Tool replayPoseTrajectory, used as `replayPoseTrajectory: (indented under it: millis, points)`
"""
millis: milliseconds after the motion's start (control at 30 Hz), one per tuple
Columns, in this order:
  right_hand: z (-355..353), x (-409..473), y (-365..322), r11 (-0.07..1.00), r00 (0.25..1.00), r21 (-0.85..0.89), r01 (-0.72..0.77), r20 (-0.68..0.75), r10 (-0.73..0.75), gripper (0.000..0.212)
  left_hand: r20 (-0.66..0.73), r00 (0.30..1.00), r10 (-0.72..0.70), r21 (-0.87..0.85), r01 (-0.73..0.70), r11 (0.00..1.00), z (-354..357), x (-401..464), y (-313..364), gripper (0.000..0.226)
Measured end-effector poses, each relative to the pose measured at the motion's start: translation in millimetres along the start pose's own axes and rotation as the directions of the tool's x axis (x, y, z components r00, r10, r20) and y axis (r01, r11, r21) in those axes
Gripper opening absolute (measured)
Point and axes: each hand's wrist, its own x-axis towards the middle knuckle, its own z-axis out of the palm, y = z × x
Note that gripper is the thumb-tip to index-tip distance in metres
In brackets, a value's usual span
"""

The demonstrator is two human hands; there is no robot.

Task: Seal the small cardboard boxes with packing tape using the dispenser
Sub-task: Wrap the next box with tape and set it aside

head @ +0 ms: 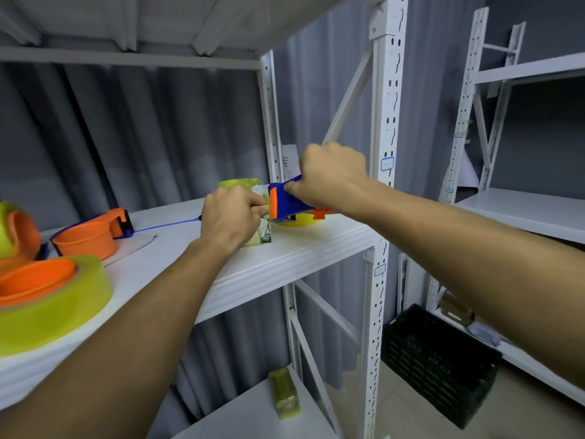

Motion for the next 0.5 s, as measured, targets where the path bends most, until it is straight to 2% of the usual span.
replayPoseTrajectory:
  millis: [167, 267, 300, 433, 500]
  points:
    - [-8.3, 13.6, -38.2, 0.979, 0.988, -0.176, 0.102, -0.100, -0.120, 0.038, 0.006, 1.000, -0.019, 0.008, 0.019, 1.000, 0.8, 1.8, 1.8, 0.019]
    - [-2.5, 9.8, -37.0, 0.936, 0.966, -0.281, 0.211, -0.089, -0.244, 0.008, 0.004, 0.999, -0.035, -0.006, 0.035, 0.999, 0.3, -2.8, 1.9, 0.019]
    - [2.3, 6.6, -31.9, 0.927, 0.963, -0.299, 0.228, -0.069, -0.259, 0.006, 0.001, 0.999, -0.046, -0.030, 0.046, 0.999, -0.1, -5.2, 1.0, 0.017]
    - [20.0, -3.2, -24.2, 0.976, 0.983, -0.179, 0.126, -0.109, -0.147, 0.036, -0.008, 0.998, -0.063, -0.096, 0.062, 0.993, -3.7, -7.2, -2.1, 0.015]
    - [19.6, -3.0, -24.8, 0.986, 0.990, -0.133, 0.101, -0.085, -0.113, 0.040, 0.024, 0.999, -0.044, -0.070, 0.045, 0.997, -4.1, -4.3, -2.2, 0.015]
